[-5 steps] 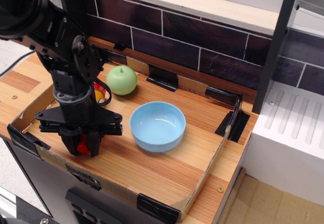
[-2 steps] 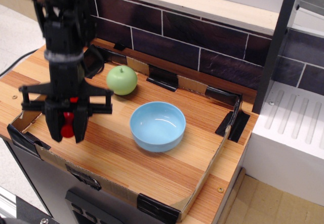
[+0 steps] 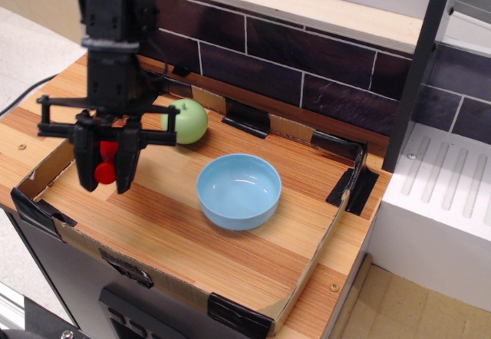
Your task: Upright hot sauce bottle
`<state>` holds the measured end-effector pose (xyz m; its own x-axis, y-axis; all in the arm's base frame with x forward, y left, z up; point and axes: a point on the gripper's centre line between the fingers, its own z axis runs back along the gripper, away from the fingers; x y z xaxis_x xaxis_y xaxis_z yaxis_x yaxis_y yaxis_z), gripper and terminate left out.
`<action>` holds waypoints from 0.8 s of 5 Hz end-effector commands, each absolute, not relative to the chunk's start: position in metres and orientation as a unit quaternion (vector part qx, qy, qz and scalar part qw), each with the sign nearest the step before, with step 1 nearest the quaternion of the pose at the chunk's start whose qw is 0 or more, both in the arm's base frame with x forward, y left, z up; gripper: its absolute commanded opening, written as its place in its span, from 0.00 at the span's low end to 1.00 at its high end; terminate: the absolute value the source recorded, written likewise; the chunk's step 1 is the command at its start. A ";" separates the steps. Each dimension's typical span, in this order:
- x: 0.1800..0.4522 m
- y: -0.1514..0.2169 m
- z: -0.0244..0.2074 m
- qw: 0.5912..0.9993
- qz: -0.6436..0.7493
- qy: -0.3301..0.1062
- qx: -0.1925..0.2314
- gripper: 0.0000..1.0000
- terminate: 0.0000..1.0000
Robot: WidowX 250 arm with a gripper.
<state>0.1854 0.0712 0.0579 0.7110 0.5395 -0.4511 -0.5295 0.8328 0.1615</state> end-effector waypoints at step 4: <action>0.195 0.081 0.079 0.835 0.336 0.422 -0.108 0.00 0.00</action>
